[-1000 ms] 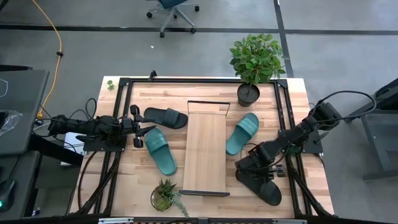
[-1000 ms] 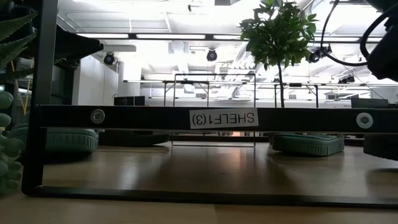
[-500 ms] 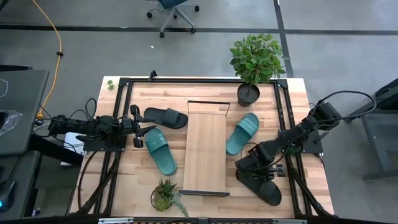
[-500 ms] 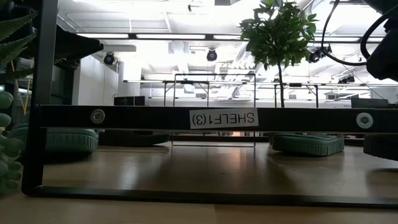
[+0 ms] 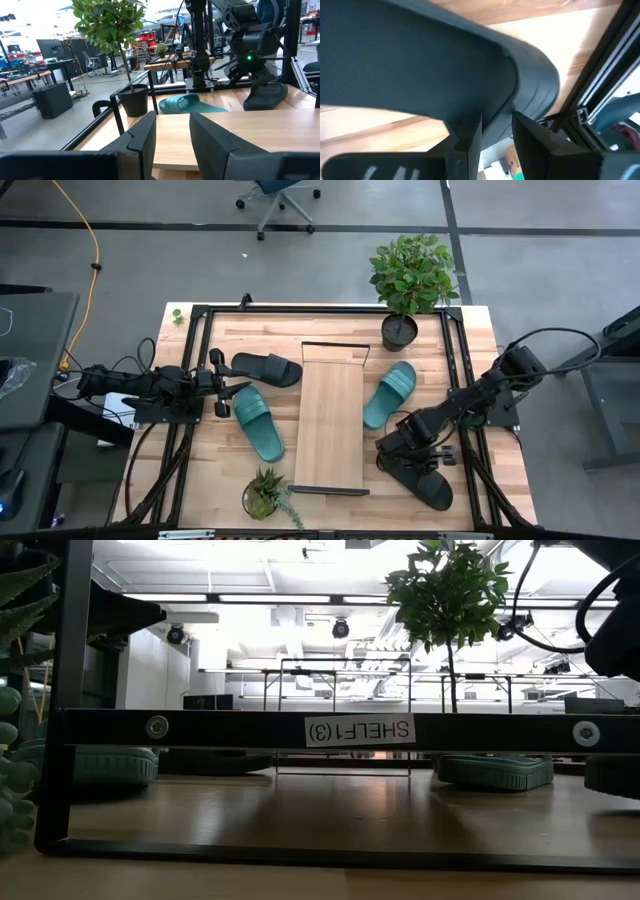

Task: Pick and place slides into the shelf
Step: Put the right black slides on the shelf

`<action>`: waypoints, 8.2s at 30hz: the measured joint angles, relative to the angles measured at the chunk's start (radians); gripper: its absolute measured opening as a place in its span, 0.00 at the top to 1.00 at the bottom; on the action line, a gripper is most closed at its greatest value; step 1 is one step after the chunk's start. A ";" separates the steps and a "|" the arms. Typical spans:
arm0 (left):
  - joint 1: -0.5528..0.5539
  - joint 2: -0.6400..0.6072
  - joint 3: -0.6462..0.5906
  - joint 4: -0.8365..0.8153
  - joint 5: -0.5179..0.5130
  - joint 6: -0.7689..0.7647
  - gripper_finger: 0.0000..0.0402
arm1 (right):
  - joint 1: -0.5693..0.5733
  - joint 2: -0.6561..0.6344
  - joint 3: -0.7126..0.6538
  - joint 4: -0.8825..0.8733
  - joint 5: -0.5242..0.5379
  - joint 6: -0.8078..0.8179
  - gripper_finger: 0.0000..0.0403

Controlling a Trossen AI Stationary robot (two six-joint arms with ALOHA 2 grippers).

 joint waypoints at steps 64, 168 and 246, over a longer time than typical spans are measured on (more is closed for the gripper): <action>0.000 0.000 0.000 0.000 0.003 0.000 0.74 | -0.027 -0.003 0.114 -0.044 0.069 0.028 0.75; 0.000 0.000 0.000 -0.032 0.240 0.010 0.74 | -0.051 0.220 0.104 -0.244 -0.251 -0.093 0.75; 0.000 0.000 0.000 -0.038 0.271 0.010 0.74 | 0.001 0.173 0.398 -0.677 -0.036 -0.038 1.00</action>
